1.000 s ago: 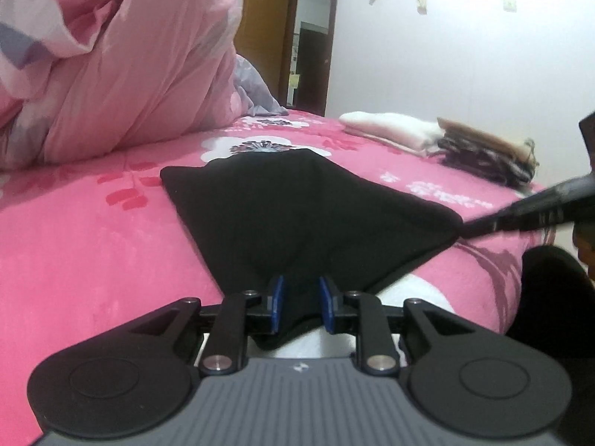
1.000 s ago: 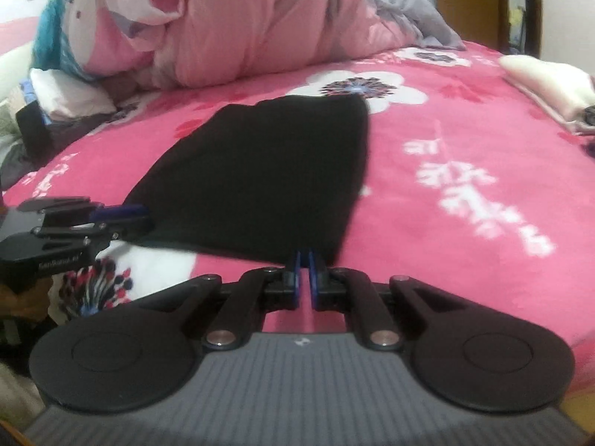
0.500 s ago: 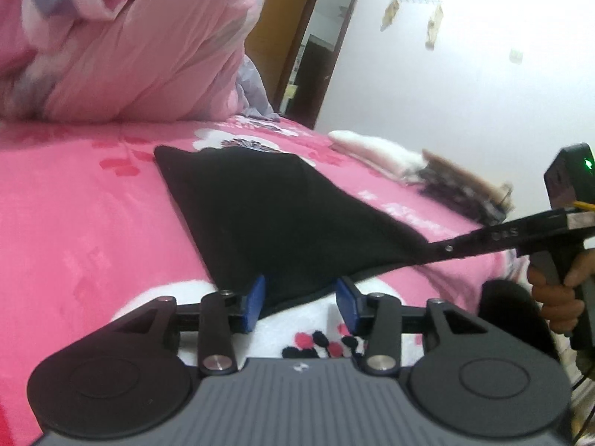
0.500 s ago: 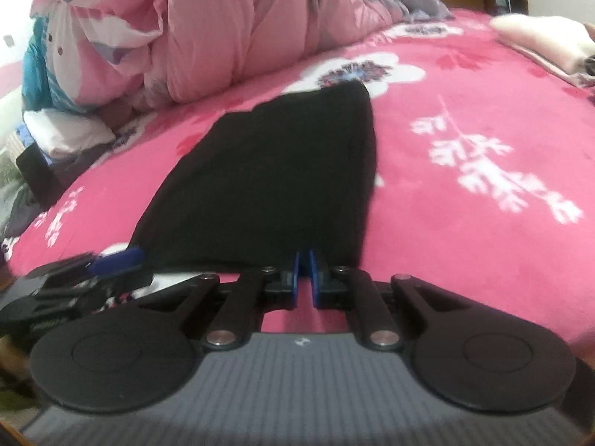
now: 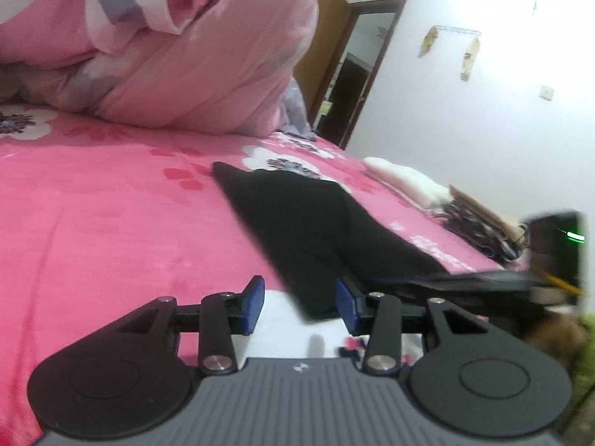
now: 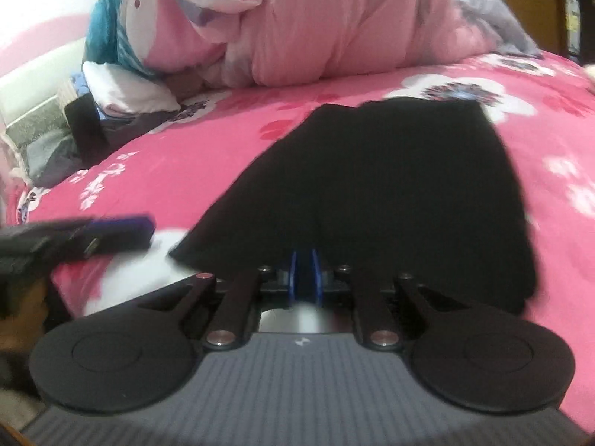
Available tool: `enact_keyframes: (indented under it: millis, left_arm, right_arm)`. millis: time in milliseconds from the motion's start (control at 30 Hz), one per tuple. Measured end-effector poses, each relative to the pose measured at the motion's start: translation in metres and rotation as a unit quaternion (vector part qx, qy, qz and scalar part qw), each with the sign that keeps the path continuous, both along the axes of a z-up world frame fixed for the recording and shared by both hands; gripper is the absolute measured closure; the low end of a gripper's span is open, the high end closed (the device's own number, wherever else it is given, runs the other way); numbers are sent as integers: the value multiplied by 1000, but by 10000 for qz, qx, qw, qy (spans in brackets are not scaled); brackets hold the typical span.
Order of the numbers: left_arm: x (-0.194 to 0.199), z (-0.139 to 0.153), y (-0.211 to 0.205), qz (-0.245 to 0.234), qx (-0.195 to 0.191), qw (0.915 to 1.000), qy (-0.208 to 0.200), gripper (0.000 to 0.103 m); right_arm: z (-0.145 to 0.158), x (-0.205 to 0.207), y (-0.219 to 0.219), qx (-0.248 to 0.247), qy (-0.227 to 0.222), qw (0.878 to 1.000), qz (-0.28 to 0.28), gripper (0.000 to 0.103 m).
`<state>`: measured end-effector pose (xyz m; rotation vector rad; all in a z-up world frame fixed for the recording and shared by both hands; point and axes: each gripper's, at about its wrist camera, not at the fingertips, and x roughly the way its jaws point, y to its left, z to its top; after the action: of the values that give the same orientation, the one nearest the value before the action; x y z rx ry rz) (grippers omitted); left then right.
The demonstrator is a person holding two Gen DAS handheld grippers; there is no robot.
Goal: Fold clothes
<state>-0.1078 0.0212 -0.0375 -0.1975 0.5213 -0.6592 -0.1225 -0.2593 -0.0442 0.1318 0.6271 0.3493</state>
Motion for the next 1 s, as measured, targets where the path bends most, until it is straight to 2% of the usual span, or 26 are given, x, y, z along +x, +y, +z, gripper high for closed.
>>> enact_keyframes:
  millis: [100,200,267,333,400,467,500,600,667,800,900,1000]
  left_arm:
    - [12,2,8,41,-78,9999,116,60]
    - [24,9,14,189,-254,9992,226,60]
    - [31,15,15,359,-250,9988,200,60]
    - [34,20,14,513,-159,9985,128,60]
    - [37,23,13,595,-31,9982,97,60]
    - [40,24,13,628,98,9979,84,60]
    - [42,25,12,617,173,9979,94,60]
    - [54,27,3,483,378,9980,163,60]
    - [64,31,-9,328,513,9980,189,60]
    - [78,36,-48,-36,736,9973,-14,60]
    - [89,33,-79,-213,1076,9939,-125,60]
    - [100,20,-100,-74,1680,9856,-171,60]
  right_arm:
    - [18,-16,-12,33,198,9996,-207,94]
    - [42,-12,-7,140,-368,9992,-107,92]
    - [44,6,3,360,-591,9976,98,91]
    - [35,27,14,435,-585,9970,240,91]
    - [14,37,26,328,-430,9983,231,91]
    - [-6,25,29,275,-287,9991,163,91]
    - [-9,9,26,396,-435,9981,153,90]
    - [-2,-18,12,661,-287,9971,230,90]
    - [6,-20,-1,798,-225,9964,169,91]
    - [26,15,-17,651,-626,9957,-224,90]
    - [23,57,-19,568,-482,9965,-390,91]
    - [6,76,-16,144,-135,9982,-562,95]
